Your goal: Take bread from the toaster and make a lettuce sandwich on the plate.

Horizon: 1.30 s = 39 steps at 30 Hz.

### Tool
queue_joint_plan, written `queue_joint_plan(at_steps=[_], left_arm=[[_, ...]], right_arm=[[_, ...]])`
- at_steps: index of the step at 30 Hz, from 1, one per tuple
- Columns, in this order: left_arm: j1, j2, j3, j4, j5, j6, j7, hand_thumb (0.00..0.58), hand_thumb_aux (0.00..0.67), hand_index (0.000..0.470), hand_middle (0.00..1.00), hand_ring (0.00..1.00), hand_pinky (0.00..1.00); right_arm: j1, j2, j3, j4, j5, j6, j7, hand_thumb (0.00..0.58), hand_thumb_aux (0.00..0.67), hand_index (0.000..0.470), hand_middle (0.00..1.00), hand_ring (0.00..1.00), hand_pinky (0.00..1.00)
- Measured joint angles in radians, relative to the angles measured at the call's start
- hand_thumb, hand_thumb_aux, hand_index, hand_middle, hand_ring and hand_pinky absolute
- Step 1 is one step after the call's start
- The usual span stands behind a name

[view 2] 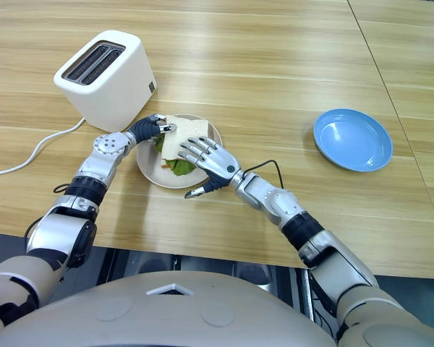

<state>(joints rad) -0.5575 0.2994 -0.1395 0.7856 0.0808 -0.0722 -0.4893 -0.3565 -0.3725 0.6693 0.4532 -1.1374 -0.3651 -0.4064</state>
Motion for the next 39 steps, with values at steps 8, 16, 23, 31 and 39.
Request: queue_joint_plan(at_steps=[8, 16, 23, 31, 39], left_arm=[[0.041, 0.025, 0.014, -0.031, 0.039, 0.004, 0.037, 0.580, 0.670, 0.460, 1.00, 1.00, 1.00], [0.105, 0.099, -0.033, -0.178, 0.233, -0.050, 0.249, 0.000, 0.000, 0.000, 0.00, 0.00, 0.00], [0.134, 0.187, 0.032, -0.410, 0.332, -0.126, 0.473, 0.000, 0.000, 0.000, 0.00, 0.00, 0.00], [0.178, 0.189, 0.050, -0.425, 0.270, -0.133, 0.421, 0.000, 0.000, 0.000, 0.00, 0.00, 0.00], [0.281, 0.214, 0.063, -0.419, 0.175, -0.175, 0.291, 0.580, 0.670, 0.460, 0.69, 0.69, 0.69]], right_arm=[[-0.133, 0.127, 0.077, 0.290, 0.001, 0.009, -0.098, 0.000, 0.000, 0.000, 0.00, 0.00, 0.00], [-0.157, 0.142, 0.086, 0.349, 0.026, 0.011, -0.115, 0.000, 0.000, 0.000, 0.00, 0.00, 0.00], [-0.136, 0.130, 0.092, 0.368, 0.049, 0.011, -0.133, 0.000, 0.000, 0.000, 0.00, 0.00, 0.00], [-0.112, 0.126, 0.077, 0.368, 0.099, -0.017, -0.161, 0.000, 0.000, 0.000, 0.00, 0.00, 0.00], [0.117, -0.050, -0.260, 0.019, 0.431, -0.212, -0.284, 0.000, 0.000, 0.000, 0.00, 0.00, 0.00]])
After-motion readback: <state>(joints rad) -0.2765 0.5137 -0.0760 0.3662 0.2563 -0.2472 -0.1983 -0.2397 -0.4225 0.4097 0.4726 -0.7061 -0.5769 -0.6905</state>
